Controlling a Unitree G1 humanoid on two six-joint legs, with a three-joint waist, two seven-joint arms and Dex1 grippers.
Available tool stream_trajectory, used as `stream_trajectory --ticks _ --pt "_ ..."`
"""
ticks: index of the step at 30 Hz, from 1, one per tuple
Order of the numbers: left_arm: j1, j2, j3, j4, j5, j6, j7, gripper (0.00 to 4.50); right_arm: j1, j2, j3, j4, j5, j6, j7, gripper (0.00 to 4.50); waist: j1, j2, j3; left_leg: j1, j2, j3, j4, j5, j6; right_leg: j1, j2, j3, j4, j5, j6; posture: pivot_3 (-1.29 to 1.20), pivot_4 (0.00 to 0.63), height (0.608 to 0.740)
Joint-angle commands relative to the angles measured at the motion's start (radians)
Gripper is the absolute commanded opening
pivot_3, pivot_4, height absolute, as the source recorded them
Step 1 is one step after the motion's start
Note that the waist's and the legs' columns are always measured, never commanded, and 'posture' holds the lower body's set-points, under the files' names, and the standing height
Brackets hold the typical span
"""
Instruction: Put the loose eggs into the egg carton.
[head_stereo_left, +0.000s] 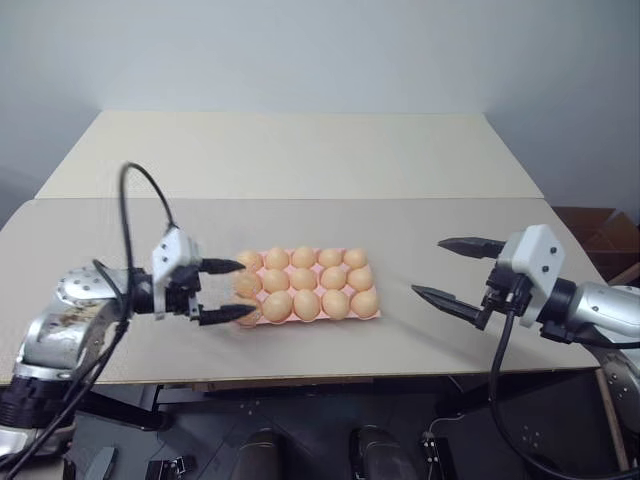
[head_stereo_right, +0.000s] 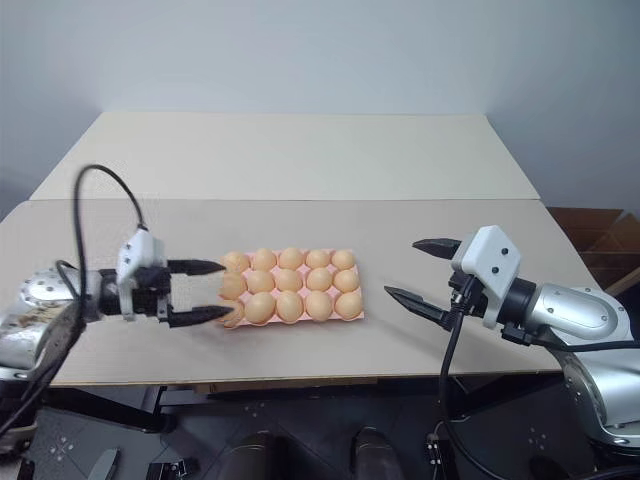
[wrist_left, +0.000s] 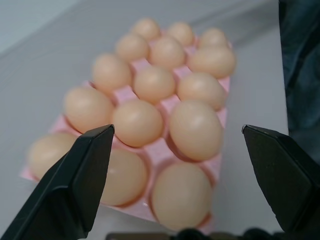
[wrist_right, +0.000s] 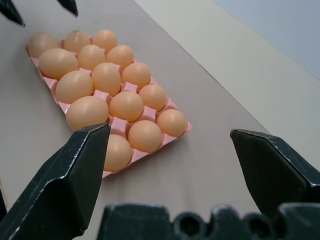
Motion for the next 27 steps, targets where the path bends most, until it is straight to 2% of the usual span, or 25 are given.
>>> stream_trajectory --ticks 1,5,8,11,14,18,27 --pt "0.029 0.06 0.128 -0.003 -0.056 -0.009 -0.039 4.45 -0.008 -0.004 -0.036 -0.017 0.021 -0.013 0.006 4.5 -0.005 0.0 0.0 0.0 0.0 0.0 0.0 0.0 0.0 0.0 0.0 0.0 0.0 0.0 0.0 0.0 0.15 0.74" --pt "0.151 0.119 0.312 0.015 -0.074 -0.037 -0.079 4.45 -0.019 -0.02 -0.029 0.038 0.015 -0.038 0.063 4.5 -0.012 0.0 0.0 0.001 0.0 0.001 0.0 0.0 0.0 0.0 0.0 0.0 0.0 0.0 0.0 0.0 0.15 0.74" --pt "0.262 0.112 0.449 0.015 -0.104 -0.019 -0.089 4.45 -0.021 -0.038 -0.016 0.092 0.003 -0.073 0.136 4.5 -0.013 0.0 0.0 0.001 0.001 0.001 0.0 0.0 0.0 0.0 0.0 0.0 0.0 -0.001 -0.001 0.0 0.15 0.74" --pt "0.373 0.109 0.526 0.005 -0.096 -0.027 -0.108 4.45 -0.016 -0.052 -0.003 0.129 -0.015 -0.115 0.191 4.5 -0.012 0.0 0.0 0.001 0.001 0.001 0.0 0.0 0.0 0.0 -0.001 0.0 0.0 -0.003 -0.003 0.0 0.15 0.74" --pt "0.523 0.073 0.624 -0.043 -0.101 -0.019 -0.119 4.45 -0.039 -0.036 0.002 0.152 -0.005 -0.116 0.19 4.5 -0.012 0.0 0.0 0.002 0.001 0.001 0.0 0.0 0.0 0.0 -0.001 0.0 0.0 -0.003 -0.005 0.0 0.15 0.74" --pt "0.607 0.038 0.67 -0.132 -0.131 0.001 -0.085 4.45 -0.048 -0.02 0.003 0.156 0.002 -0.106 0.173 4.5 -0.008 0.0 0.0 0.002 0.001 0.002 0.0 0.0 0.0 0.0 -0.001 0.0 0.0 -0.005 -0.007 0.0 0.15 0.74" --pt "0.619 0.027 0.733 -0.245 -0.249 0.094 -0.011 4.45 -0.055 -0.052 -0.026 0.155 0.034 -0.056 0.178 4.5 0.004 0.0 0.0 0.001 0.001 0.002 0.0 0.0 0.0 0.0 -0.001 0.0 0.0 -0.005 -0.008 0.0 0.15 0.74"
